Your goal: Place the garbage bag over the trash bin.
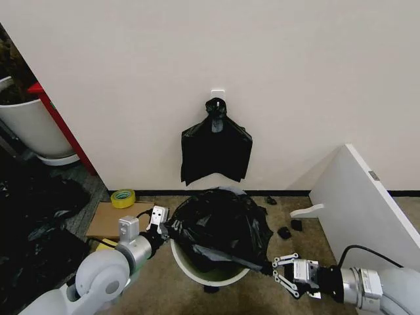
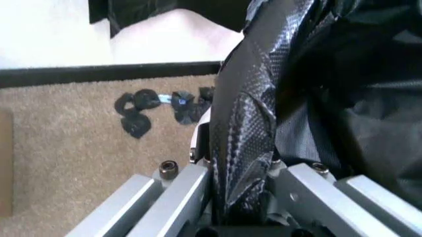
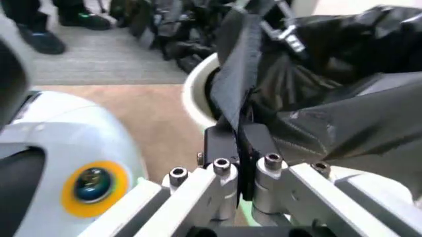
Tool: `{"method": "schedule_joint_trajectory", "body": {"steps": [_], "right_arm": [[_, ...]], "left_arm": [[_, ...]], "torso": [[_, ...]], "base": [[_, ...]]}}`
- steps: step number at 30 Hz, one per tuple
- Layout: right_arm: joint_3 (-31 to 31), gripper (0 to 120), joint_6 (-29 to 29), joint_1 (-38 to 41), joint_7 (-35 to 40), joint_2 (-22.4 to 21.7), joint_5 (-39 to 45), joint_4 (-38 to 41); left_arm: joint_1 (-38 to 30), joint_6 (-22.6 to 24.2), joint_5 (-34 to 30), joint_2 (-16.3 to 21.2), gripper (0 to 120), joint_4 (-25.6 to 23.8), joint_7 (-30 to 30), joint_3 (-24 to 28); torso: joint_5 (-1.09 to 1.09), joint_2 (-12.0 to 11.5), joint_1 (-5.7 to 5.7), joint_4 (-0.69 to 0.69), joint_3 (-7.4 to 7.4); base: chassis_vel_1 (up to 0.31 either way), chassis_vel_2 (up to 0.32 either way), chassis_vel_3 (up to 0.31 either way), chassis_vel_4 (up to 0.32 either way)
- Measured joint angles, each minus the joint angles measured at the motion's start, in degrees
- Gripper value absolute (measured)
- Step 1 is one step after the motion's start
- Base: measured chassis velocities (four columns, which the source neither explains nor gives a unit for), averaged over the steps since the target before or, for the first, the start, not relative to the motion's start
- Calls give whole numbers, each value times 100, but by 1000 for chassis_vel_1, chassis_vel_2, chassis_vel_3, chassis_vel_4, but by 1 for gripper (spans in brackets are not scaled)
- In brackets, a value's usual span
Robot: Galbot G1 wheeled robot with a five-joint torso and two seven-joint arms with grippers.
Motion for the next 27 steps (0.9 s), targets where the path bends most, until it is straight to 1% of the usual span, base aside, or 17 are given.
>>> {"method": "schedule_joint_trajectory", "body": {"steps": [4,6,9,10,12,14,16,18,20,21,24,27], "right_arm": [[-48,0,74,8,-137,48,-61,-73],[-119,0,238,44,-288,115,-214,-172],[-230,0,340,63,-295,180,-363,-201],[-413,0,497,119,-118,283,-655,-219],[-609,0,689,222,189,415,-1069,-244],[-787,0,872,279,576,501,-1488,-239],[-833,0,919,296,677,517,-1617,-233],[-1020,0,1083,426,1019,549,-2107,-202],[-1186,0,1104,535,1228,552,-2379,-183],[-1186,0,1104,535,1228,552,-2379,-183],[-1466,0,1121,705,1525,608,-2834,-198],[-1611,0,1180,792,1664,691,-3243,-293]], "left_arm": [[0,36,-127,-1,0,-11,-16,-45],[0,64,-310,-10,0,-19,-73,-117],[-5,85,-467,-28,0,-26,-149,-155],[-44,126,-715,-84,0,-56,-288,-165],[-104,136,-907,-170,0,-73,-477,-133],[-165,136,-1130,-257,0,-102,-701,-82],[-185,136,-1187,-282,0,-112,-773,-64],[-261,137,-1370,-367,0,-123,-1021,7],[-336,138,-1468,-431,0,-90,-1206,76],[-336,138,-1468,-431,0,-90,-1206,76],[-539,140,-1676,-573,0,19,-1578,195],[-666,141,-1778,-667,0,102,-1810,254]], "torso": [[0,0,0,0,0],[0,0,0,0,0],[0,0,0,0,0],[-2,0,0,0,0],[1,0,0,0,0],[0,0,0,0,0],[-1,0,0,0,0],[1,0,0,-1,0],[0,0,0,1,0],[0,0,0,1,0],[-1,0,0,0,0],[0,0,0,-1,0]], "base": [[0,0,0,0],[0,0,0,0],[0,0,0,0],[0,0,0,0],[0,0,0,0],[0,0,0,0],[0,0,0,0],[0,0,0,0],[0,0,0,0],[0,0,0,0],[0,0,0,0],[0,0,0,0]]}}
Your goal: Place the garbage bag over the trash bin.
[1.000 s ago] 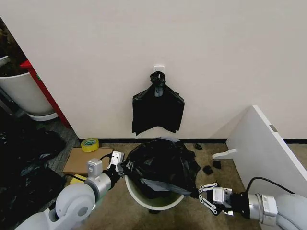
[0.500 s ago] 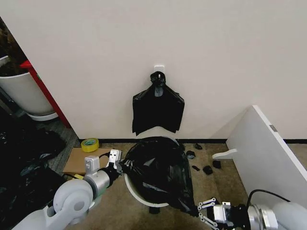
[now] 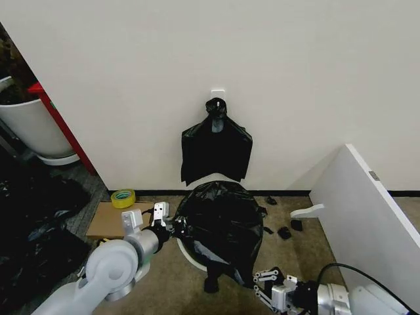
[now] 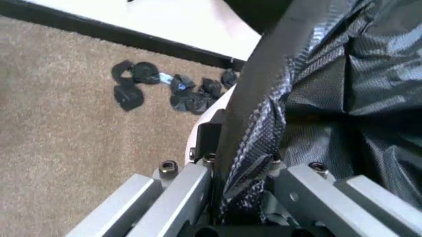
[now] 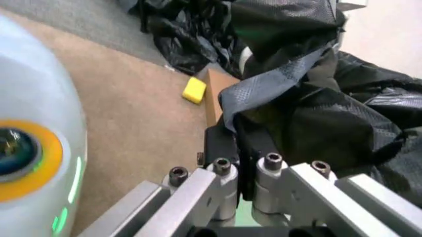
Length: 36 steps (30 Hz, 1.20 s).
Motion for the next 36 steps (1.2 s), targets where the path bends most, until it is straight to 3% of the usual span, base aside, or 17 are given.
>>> {"method": "schedule_joint_trajectory", "body": {"steps": [11,17,20,23,28,30,35,36], "right_arm": [[-223,0,482,268,192,303,-1158,-420],[-338,0,478,246,402,365,-1004,-502],[-301,16,404,96,490,315,-703,-423],[-174,21,396,-46,492,252,-407,-311],[218,45,427,-276,559,140,157,-24],[260,48,397,-299,620,129,278,17],[124,70,-217,-209,1140,150,710,296],[103,70,-280,-187,1163,160,727,327]], "left_arm": [[-229,0,-244,-206,0,129,-399,91],[-221,0,-264,-186,0,128,-400,53],[-206,-5,-263,-172,0,152,-364,10],[-236,-14,-257,-194,0,231,-348,-6],[-578,-43,-234,-335,0,636,-314,44],[-652,-48,-229,-365,0,704,-314,62],[-888,-52,-187,-448,0,855,-313,147],[-900,-52,-181,-453,0,858,-313,153]], "torso": [[0,0,0,1,0],[0,0,0,1,0],[0,0,0,0,0],[-1,0,0,1,0],[-1,0,0,1,0],[-1,0,0,1,0],[0,0,0,1,0],[0,0,0,1,0]], "base": [[0,0,0,0],[0,0,0,0],[0,0,0,0],[0,0,0,0],[0,0,0,0],[0,0,0,0],[0,0,0,0],[0,0,0,0]]}}
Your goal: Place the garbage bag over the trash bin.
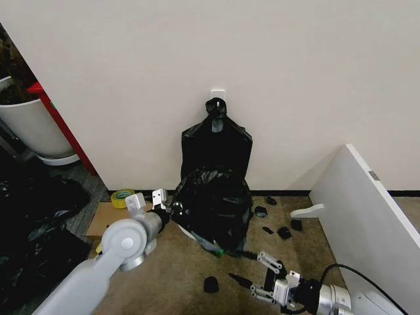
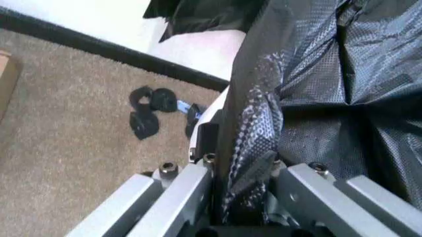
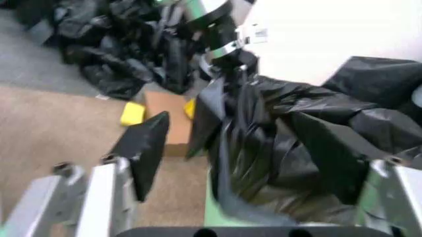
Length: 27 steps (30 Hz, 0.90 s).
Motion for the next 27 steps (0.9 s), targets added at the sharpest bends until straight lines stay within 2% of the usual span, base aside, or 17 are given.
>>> {"method": "schedule_joint_trajectory", "body": {"steps": [1,2,7,9,16,17,23,25,27], "right_arm": [[-69,77,-215,57,38,34,29,90],[-69,77,-215,57,38,34,29,90],[-392,97,-667,190,119,158,-1,145],[-456,97,-708,233,146,183,-38,97],[-764,72,-826,448,261,315,-193,-31],[-764,72,-826,448,261,315,-193,-31],[-939,45,-871,571,305,390,-412,-101],[-964,43,-876,581,310,398,-420,-102],[-1059,33,-895,625,332,439,-469,-102]], "left_arm": [[-37,0,24,-7,0,10,1,21],[-37,0,24,-7,0,10,1,21],[-102,0,93,-11,0,37,4,47],[-102,0,95,-17,0,38,4,48],[-56,0,135,-58,0,21,8,56],[-56,0,135,-58,0,21,8,56],[40,2,219,-71,0,-31,34,62],[50,2,225,-70,0,-39,36,63],[81,3,247,-60,0,-59,47,64]], "torso": [[0,0,0,0,0],[0,0,0,0,0],[-1,0,0,0,0],[0,0,0,0,0],[-1,0,0,0,0],[-1,0,0,0,0],[0,0,0,0,0],[-1,0,0,0,0],[-1,0,0,0,0]], "base": [[0,0,0,0],[0,0,0,0],[0,0,0,0],[0,0,0,0],[0,0,0,0],[0,0,0,0],[0,0,0,0],[0,0,0,0],[0,0,0,0]]}}
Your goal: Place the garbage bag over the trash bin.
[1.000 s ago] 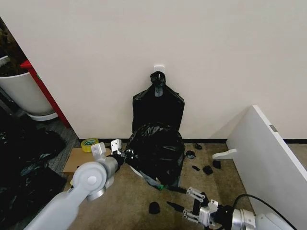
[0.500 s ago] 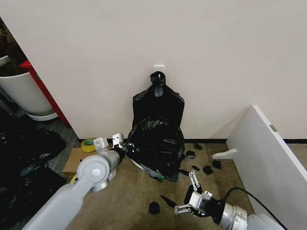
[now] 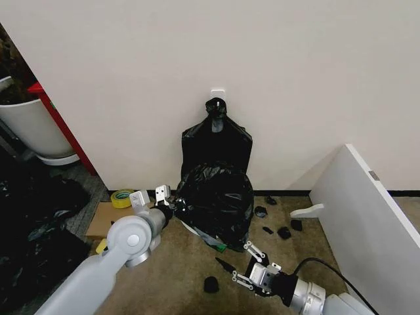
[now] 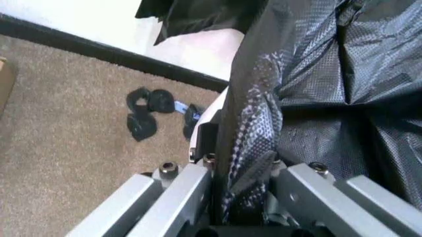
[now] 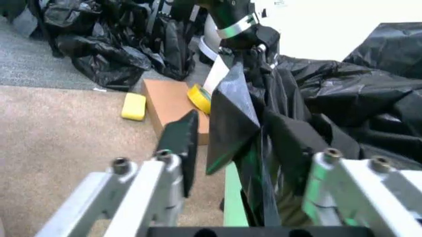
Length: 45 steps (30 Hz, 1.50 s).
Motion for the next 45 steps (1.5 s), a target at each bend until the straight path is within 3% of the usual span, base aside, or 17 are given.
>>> {"method": "schedule_joint_trajectory", "body": {"steps": [10,26,33,45], "right_arm": [[-278,0,-94,171,194,89,-357,-58],[-859,0,-102,317,296,411,-769,-477],[-1554,0,-444,917,729,1087,-646,-1154],[-1720,0,-794,1421,1359,1489,-747,-2130]], "left_arm": [[114,13,18,6,0,-75,7,-33],[124,17,-16,-111,0,-157,-98,-15],[149,19,-38,-261,0,-198,-216,-29],[278,24,-177,-286,0,-385,-295,-129]], "torso": [[0,0,0,0,0],[-1,0,0,0,0],[0,0,0,1,0],[0,0,0,1,0]], "base": [[0,0,0,0],[0,0,0,0],[0,0,0,0],[0,0,0,0]]}}
